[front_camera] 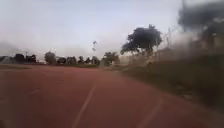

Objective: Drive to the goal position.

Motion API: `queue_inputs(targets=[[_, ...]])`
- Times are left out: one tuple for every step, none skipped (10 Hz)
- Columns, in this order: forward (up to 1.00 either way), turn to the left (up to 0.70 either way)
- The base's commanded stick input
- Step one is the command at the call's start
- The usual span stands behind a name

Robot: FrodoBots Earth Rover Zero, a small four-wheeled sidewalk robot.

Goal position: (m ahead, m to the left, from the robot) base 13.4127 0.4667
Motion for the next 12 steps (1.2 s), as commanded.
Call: queue_inputs(targets=[[0.7, 0.0], [0.7, 0.0], [0.7, 0.0], [0.7, 0.0], [0.7, 0.0], [0.7, 0.0], [0.7, 0.0], [0.7, 0.0], [0.7, 0.0], [0.7, 0.0], [0.7, 0.0], [0.7, 0.0]])
